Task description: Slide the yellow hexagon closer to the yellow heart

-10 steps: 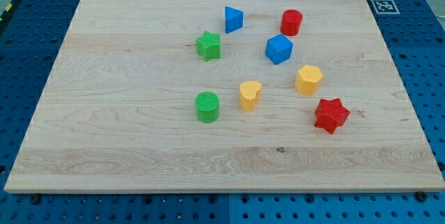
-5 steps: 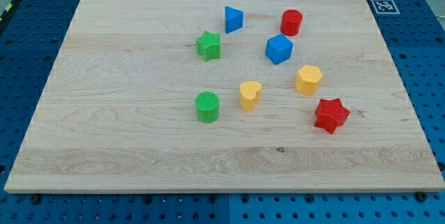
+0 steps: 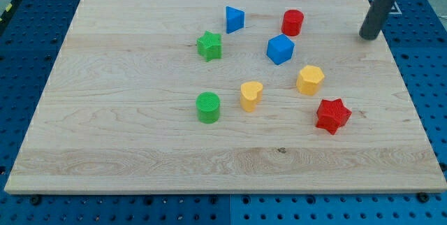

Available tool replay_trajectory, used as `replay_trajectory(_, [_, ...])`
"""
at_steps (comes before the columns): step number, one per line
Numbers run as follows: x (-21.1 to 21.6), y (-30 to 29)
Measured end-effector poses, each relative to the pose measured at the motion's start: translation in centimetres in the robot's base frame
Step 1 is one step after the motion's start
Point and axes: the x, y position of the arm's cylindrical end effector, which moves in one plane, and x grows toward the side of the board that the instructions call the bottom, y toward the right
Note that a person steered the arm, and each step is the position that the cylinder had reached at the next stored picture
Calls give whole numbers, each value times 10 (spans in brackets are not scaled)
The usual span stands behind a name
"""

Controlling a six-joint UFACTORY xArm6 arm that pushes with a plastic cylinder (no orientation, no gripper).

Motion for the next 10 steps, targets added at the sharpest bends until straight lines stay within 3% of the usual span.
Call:
replay_trajectory(1, [47,-2])
replay_trajectory(2, [65,-27])
replay_trajectory(6, [87,-56])
replay_trajectory(10, [88,-173])
